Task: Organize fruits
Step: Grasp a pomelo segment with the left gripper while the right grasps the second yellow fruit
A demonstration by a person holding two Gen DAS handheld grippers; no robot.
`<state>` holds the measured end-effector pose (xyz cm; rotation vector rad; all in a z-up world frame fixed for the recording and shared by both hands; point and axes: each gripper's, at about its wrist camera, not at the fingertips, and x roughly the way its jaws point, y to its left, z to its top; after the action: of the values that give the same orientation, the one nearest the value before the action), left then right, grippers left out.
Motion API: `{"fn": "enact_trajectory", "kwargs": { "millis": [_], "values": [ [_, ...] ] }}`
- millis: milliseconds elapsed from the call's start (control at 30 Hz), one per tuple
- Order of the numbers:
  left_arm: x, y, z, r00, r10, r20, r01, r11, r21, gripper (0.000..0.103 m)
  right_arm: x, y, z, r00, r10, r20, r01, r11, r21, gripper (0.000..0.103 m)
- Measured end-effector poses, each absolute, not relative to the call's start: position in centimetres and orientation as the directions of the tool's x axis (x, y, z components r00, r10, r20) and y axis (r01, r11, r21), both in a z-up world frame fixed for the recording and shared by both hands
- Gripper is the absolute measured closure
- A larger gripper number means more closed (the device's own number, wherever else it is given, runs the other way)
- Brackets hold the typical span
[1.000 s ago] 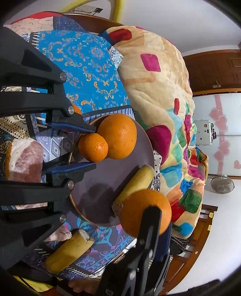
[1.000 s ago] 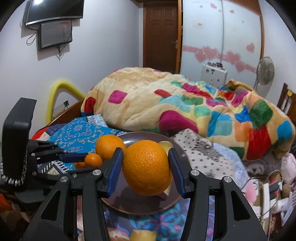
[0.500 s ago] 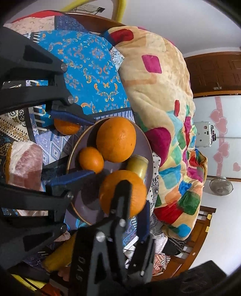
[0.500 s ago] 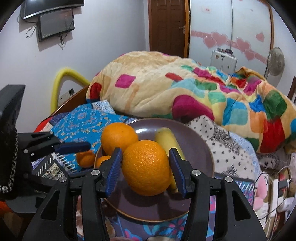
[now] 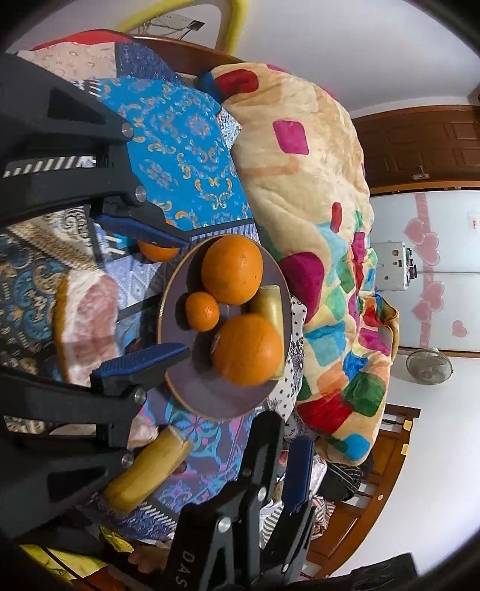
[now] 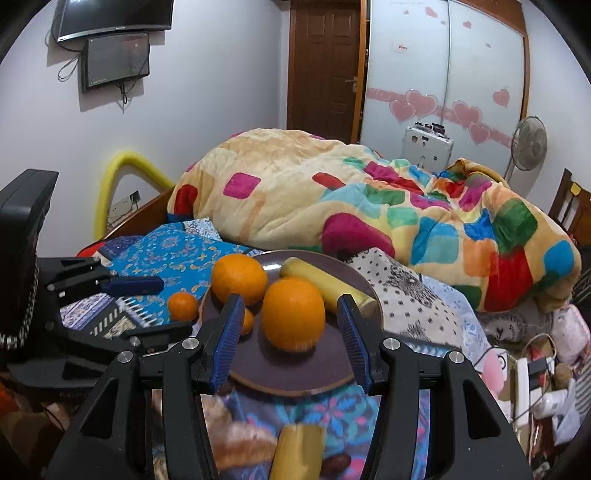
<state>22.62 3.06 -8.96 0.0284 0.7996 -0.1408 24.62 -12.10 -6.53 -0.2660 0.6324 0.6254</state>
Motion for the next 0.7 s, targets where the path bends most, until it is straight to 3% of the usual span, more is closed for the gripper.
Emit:
{"fn": "enact_trajectory", "kwargs": {
  "millis": [233, 400, 700],
  "values": [
    [19.5, 2.5, -8.0, 0.697, -0.123, -0.707, 0.136, 0.990, -0.037, 0.045, 21.1, -14.4, -6.6, 0.653, 0.445, -0.613, -0.598, 0.799, -0.057, 0.054],
    [17.3, 2.2, -8.0, 0.700, -0.118, -0.704, 0.121, 0.992, -0.047, 0.034, 19.3, -15.8, -8.3, 0.643, 0.422, -0.639, -0.585, 0.809, -0.053, 0.054],
    [15.5, 0.9, -9.9, 0.666, -0.149, -0.731, 0.132, 0.988, -0.080, 0.033, 17.9, -17.5, -12.4, 0.608, 0.376, -0.699, -0.567, 0.822, -0.050, 0.054]
  ]
}}
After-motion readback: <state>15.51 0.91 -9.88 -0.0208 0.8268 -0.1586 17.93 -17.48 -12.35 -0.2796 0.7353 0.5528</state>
